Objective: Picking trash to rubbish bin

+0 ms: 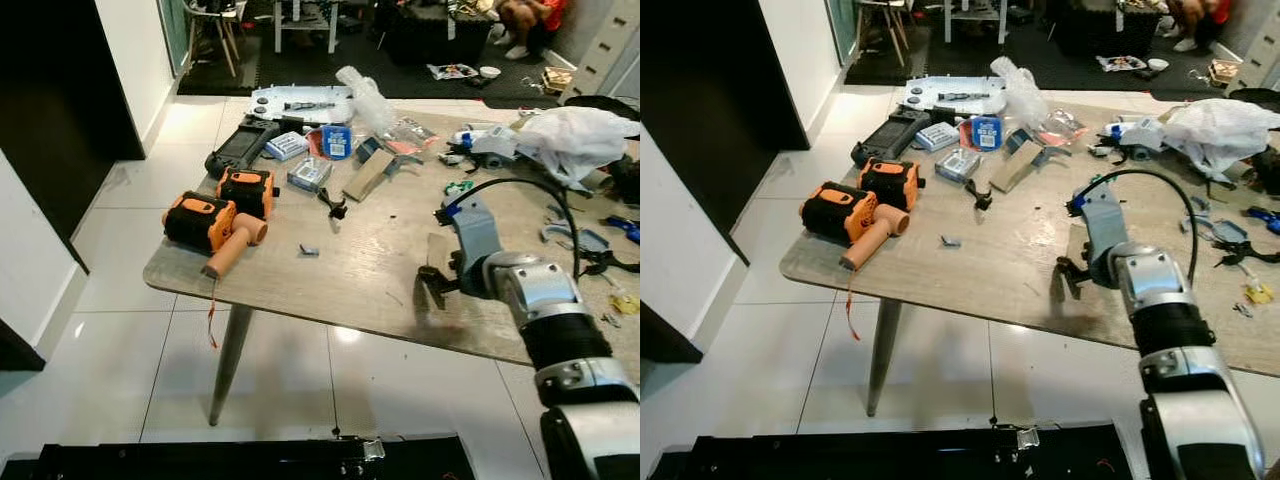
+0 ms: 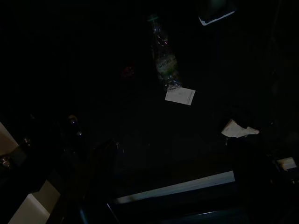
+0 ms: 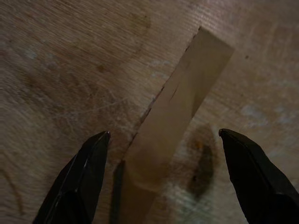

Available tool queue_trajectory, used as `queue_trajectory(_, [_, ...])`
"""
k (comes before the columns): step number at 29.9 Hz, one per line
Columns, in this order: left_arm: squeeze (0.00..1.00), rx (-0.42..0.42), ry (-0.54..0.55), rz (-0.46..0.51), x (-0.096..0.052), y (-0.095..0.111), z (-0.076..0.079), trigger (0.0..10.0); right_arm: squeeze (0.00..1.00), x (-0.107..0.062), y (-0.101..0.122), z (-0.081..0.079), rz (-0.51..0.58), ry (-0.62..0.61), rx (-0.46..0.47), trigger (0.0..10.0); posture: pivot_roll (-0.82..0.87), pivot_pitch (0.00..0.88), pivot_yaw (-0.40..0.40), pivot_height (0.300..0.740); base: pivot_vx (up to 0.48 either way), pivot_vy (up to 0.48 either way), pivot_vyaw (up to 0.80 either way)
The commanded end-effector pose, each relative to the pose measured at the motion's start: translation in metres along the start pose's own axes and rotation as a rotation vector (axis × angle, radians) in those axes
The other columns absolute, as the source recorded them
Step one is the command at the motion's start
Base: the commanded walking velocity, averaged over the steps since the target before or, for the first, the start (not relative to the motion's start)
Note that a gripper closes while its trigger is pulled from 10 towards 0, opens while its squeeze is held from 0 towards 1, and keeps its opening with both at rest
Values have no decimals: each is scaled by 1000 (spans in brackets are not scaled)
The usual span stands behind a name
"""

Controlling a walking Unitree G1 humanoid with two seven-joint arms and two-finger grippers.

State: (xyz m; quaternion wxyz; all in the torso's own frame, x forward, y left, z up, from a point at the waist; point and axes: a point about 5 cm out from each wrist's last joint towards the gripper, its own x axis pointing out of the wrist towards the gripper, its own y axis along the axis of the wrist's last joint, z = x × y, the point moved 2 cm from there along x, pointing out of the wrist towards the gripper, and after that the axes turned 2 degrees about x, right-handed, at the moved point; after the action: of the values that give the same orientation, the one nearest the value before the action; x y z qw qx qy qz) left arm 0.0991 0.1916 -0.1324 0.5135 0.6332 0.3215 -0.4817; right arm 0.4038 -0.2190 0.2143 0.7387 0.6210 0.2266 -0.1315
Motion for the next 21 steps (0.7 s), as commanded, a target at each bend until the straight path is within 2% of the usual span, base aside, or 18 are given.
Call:
queue_trajectory(1, [0,28,-90,3,4,2,31,10000,0,6,-20,-4,-73,14,35,10000,-85,227,-28,740,0,0,0])
queue_trajectory(2, [0,29,-87,1,4,2,30,10000,0,7,-20,-8,-60,43,105,10000,-85,222,-28,740,0,0,0])
queue_trajectory(4, [0,29,-86,1,4,2,29,10000,0,7,-20,-9,-57,52,130,10000,-85,222,-28,740,0,0,0])
queue_trajectory(5, [0,30,-83,1,4,2,28,10000,0,7,-22,-12,-51,80,192,10000,-85,222,-28,740,0,0,0])
queue_trajectory(7, [0,32,-82,2,4,3,27,10000,0,8,-24,-12,-50,87,240,10000,-84,219,-25,740,0,0,0])
queue_trajectory(17, [0,38,-82,7,4,5,26,10000,0,9,-35,-10,-79,74,258,10000,-91,218,-20,740,0,0,0])
queue_trajectory(18, [0,37,-84,7,4,6,27,10000,0,9,-40,-10,-94,75,254,510,-91,218,-20,740,0,0,0])
queue_trajectory(19, [0,36,-84,8,5,6,27,10000,0,9,-42,-10,-103,68,245,0,-93,220,-22,740,0,0,0])
queue_trajectory(21, [0,34,-85,8,5,6,28,10000,0,10,-45,-8,-115,56,236,0,-93,220,-22,740,0,0,0])
